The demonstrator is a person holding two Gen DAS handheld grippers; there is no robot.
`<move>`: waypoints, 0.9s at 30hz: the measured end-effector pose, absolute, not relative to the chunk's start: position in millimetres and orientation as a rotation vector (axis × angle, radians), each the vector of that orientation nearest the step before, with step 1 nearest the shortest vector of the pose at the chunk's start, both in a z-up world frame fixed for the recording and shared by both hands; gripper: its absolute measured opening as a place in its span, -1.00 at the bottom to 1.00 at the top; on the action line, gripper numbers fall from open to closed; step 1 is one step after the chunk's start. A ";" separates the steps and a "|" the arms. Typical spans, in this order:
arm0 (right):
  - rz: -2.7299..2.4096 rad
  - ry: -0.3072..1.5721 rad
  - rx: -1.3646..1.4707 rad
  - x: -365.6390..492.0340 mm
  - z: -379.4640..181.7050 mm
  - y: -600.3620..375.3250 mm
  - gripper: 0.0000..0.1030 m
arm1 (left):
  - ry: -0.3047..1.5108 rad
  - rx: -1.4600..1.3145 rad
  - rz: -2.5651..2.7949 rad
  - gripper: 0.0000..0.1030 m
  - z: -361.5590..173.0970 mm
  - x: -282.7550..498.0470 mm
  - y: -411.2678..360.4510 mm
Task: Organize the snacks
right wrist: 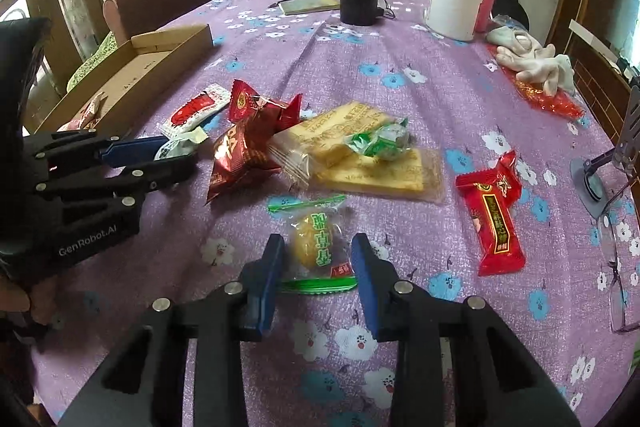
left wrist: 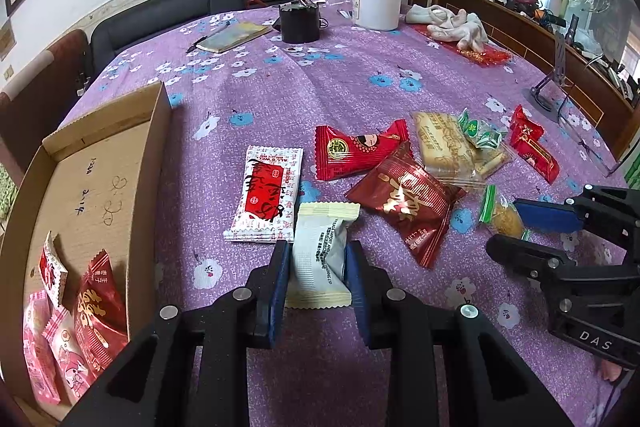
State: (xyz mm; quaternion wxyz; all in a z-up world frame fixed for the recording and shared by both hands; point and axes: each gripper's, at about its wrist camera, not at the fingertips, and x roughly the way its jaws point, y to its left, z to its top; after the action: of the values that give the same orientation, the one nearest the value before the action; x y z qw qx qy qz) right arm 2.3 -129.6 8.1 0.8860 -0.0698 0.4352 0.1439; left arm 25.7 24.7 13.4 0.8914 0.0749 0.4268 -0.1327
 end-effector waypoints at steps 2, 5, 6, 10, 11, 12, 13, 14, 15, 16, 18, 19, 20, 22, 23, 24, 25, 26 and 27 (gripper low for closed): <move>0.301 0.893 -0.159 0.2 7.7 -129.8 -0.40 | 0.887 0.154 -0.275 -0.42 13.3 25.7 24.6; 0.306 0.865 -0.137 -5.6 13.6 -132.9 -0.58 | 0.884 0.144 -0.284 -0.43 15.3 25.0 26.2; 0.306 0.856 -0.129 -6.6 16.9 -133.8 -0.58 | 0.879 0.134 -0.290 -0.43 17.3 24.4 27.8; 0.315 0.845 -0.118 -7.5 25.0 -133.0 -0.58 | 0.857 0.094 -0.312 -0.43 26.4 21.9 35.3; 0.313 0.846 -0.115 -7.0 24.9 -133.2 -0.58 | 0.860 0.088 -0.307 -0.43 26.8 22.7 37.7; 0.316 0.848 -0.106 -6.4 24.6 -134.1 -0.59 | 0.862 0.080 -0.305 -0.43 27.1 23.5 40.0; 0.322 0.849 -0.093 -6.1 24.8 -134.9 -0.59 | 0.866 0.067 -0.310 -0.43 27.6 24.8 41.6; 0.325 0.849 -0.084 -6.2 25.6 -135.3 -0.59 | 0.868 0.055 -0.318 -0.43 28.4 25.3 43.3; 0.327 0.846 -0.082 -6.4 26.3 -135.2 -0.59 | 0.867 0.049 -0.316 -0.43 29.4 25.5 44.9; 0.329 0.839 -0.075 -7.4 28.1 -135.4 -0.59 | 0.864 0.047 -0.314 -0.43 29.9 26.0 45.4; 0.341 0.829 -0.057 -8.8 31.6 -135.3 -0.59 | 0.862 0.033 -0.323 -0.43 31.6 25.6 46.9; 0.349 0.823 -0.047 -9.6 34.2 -135.0 -0.59 | 0.857 0.027 -0.323 -0.43 33.0 25.2 47.6; 0.356 0.813 -0.037 -10.5 37.5 -134.7 -0.58 | 0.850 0.021 -0.324 -0.43 34.9 24.6 48.4; 0.375 0.794 -0.019 -11.5 43.9 -132.6 -0.58 | 0.834 0.008 -0.328 -0.43 39.3 23.9 50.6; 0.385 0.791 -0.010 -10.8 46.3 -130.7 -0.58 | 0.824 0.000 -0.326 -0.43 42.0 23.6 52.7; 0.399 0.786 0.002 -9.4 48.6 -127.9 -0.58 | 0.819 -0.005 -0.323 -0.43 43.2 23.2 54.3; 0.409 0.785 0.009 -7.9 50.1 -125.2 -0.58 | 0.815 -0.011 -0.318 -0.43 44.8 23.6 56.2; 0.420 0.787 0.015 -5.6 51.1 -121.4 -0.58 | 0.810 -0.020 -0.311 -0.43 46.7 23.9 59.6; 0.432 0.788 0.023 -2.9 52.3 -116.7 -0.58 | 0.804 -0.032 -0.305 -0.43 48.9 24.2 63.7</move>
State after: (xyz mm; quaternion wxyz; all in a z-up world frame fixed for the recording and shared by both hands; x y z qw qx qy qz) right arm -2.9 -116.7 52.3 0.9008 0.0111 0.3807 0.2087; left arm 24.2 63.7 48.9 0.9088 -0.0157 0.3899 -0.1476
